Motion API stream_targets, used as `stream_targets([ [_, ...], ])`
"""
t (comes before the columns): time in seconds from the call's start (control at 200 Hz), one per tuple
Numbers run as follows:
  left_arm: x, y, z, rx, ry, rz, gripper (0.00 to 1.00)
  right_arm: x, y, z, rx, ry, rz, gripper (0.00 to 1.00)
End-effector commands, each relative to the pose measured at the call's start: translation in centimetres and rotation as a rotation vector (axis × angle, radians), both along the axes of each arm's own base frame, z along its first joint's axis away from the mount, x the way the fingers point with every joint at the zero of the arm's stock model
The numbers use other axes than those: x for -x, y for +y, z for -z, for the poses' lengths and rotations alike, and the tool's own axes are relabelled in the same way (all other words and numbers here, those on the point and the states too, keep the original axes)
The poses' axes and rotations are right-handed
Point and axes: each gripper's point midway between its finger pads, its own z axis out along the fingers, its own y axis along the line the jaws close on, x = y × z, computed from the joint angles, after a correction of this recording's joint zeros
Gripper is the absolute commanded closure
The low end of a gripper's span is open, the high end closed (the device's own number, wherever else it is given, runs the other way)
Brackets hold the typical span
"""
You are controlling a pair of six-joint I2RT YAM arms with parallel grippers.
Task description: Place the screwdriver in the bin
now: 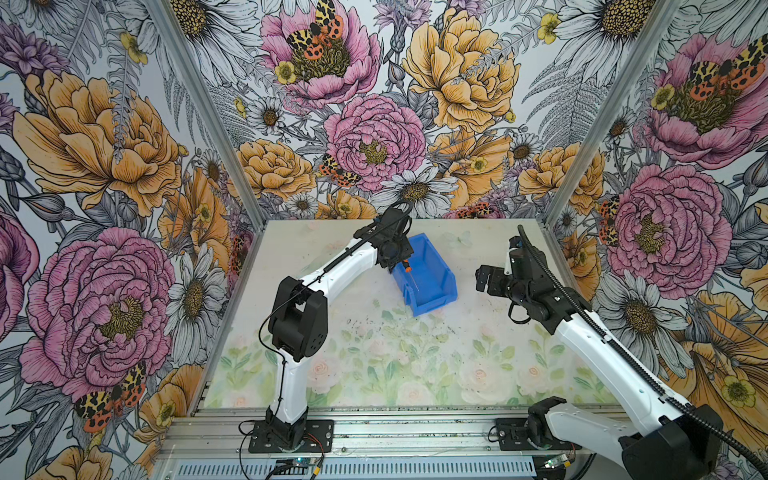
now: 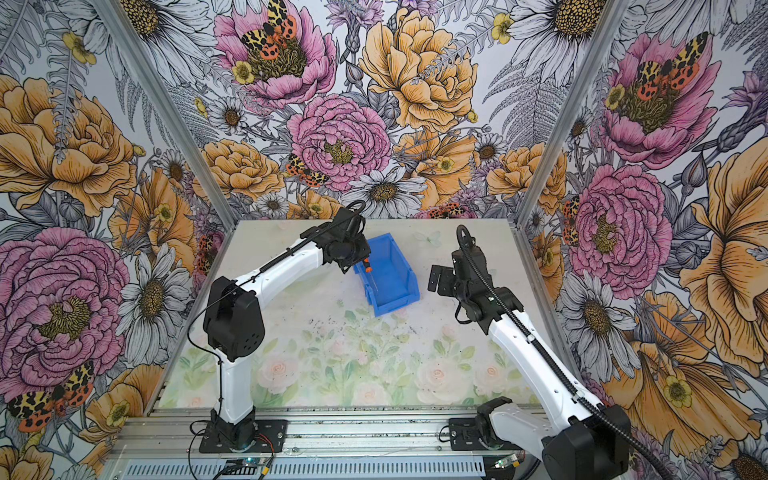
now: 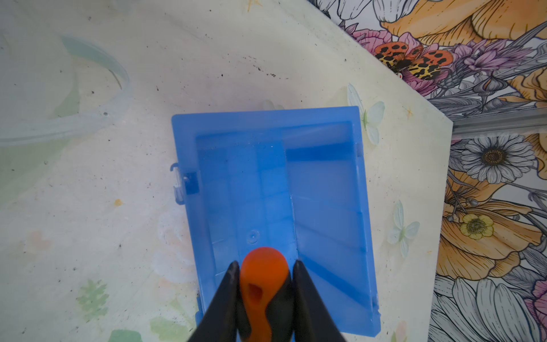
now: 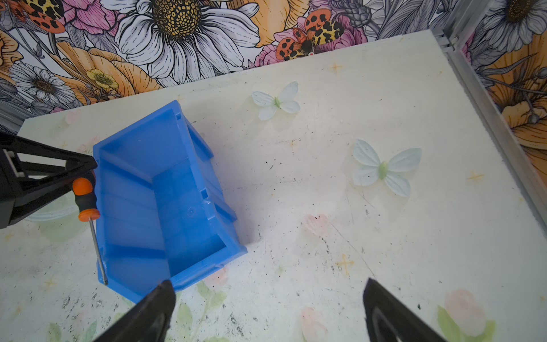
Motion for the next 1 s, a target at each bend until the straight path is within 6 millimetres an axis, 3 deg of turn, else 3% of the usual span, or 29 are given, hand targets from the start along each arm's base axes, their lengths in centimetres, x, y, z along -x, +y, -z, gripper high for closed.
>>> stream_targets([
  [0.0,-1.1,-0.1,-0.3,0.01,-0.014,0.019,0.89,-0.6,-0.3,-1.5,-0.013,-0.044,0.027,0.0],
  [0.606,-2.1,-0.4,2.3,-0.003,0.023,0.029,0.75,0.0,-1.4,-2.3,-0.023,-0.08,0.086,0.01],
  [0.896,-1.9,-0.2,1.8,0.001,0.018,0.025,0.69,0.3,-1.8,-2.6,-0.019,-0.094,0.105,0.01],
  [0.996,-1.7,-0.1,1.8,0.0,0.02,0.022,0.6,0.4,-2.5,-3.2,-0.006,-0.114,0.131,0.01],
])
